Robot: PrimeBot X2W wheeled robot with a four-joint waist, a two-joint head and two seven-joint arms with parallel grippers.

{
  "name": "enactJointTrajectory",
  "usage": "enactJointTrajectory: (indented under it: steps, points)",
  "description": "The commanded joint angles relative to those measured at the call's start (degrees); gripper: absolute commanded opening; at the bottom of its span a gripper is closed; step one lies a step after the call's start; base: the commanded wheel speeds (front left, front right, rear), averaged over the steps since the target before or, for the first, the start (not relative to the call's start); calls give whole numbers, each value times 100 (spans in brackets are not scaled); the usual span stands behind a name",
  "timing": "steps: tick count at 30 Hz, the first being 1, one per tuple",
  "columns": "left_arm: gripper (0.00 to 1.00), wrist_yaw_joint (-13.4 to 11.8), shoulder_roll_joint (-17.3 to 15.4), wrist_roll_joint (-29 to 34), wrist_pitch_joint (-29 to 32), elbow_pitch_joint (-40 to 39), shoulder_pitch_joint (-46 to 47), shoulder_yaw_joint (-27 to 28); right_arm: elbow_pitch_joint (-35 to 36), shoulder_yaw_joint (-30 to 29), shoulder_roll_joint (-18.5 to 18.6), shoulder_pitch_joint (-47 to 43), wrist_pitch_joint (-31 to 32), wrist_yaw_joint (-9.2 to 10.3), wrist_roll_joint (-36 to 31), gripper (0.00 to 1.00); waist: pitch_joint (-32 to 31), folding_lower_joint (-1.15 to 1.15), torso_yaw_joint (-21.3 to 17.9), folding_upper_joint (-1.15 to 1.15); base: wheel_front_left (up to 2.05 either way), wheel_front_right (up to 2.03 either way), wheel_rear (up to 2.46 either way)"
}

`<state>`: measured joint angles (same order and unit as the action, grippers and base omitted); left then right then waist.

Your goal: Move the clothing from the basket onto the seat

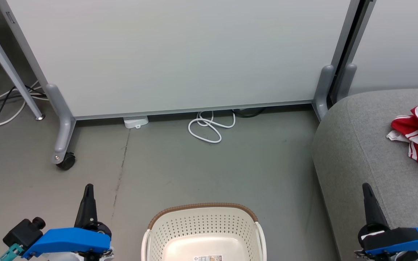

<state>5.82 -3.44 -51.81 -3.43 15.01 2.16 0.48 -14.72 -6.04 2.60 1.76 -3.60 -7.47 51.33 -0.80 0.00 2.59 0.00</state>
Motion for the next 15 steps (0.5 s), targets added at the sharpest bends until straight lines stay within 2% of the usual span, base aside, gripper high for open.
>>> enactJointTrajectory:
  steps: [1,15]
  points:
    - [0,31,-13,-191,49,-81,163,50,76,-15,28,149,52,-3,201,0,2,0,-5,0,0,0,0]
    - [0,72,2,-1118,280,-89,243,192,80,-26,32,234,285,-3,1143,0,20,0,-53,0,0,0,0]
